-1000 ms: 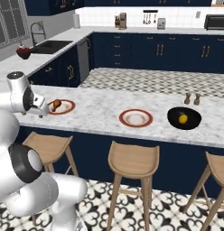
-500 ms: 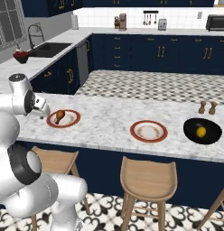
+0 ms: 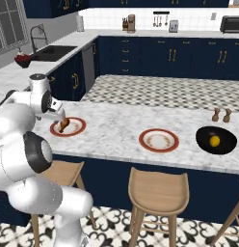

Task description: Pick the chicken drumstick and lemon from their plates and place them in the bowl. Then put the bowl in the fridge.

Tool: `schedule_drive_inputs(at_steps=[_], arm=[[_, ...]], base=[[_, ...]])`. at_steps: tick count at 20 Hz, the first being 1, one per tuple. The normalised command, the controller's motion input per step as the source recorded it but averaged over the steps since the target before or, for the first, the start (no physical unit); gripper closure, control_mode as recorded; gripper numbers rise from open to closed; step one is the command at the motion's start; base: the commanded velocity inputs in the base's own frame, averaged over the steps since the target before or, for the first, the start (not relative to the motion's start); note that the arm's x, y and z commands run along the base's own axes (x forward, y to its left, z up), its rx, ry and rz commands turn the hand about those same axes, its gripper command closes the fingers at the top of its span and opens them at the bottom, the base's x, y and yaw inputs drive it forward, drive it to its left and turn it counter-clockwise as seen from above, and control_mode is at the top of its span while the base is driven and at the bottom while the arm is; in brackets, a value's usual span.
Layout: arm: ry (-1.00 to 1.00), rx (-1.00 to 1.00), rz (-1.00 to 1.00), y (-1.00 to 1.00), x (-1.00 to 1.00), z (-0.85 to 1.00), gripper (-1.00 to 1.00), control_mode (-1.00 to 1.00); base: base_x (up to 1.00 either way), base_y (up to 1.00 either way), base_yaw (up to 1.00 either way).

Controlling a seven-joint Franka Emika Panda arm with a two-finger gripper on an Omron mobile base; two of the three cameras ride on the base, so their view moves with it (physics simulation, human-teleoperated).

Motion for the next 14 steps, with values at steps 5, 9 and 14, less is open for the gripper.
schedule_drive_inputs(at_steps=[5,9,14], arm=[[0.03,-0.13,0.0,-0.05,0.83,-0.21,-1.0,-1.0],[0.0,-0.12,0.0,0.1,0.59,-0.42,-1.0,-1.0],[0.0,-0.01,0.0,0.05,0.25,-0.4,-1.0,-1.0]], base=[[0.0,0.0,0.0],[0.0,0.0,0.0],[0.0,0.0,0.0]])
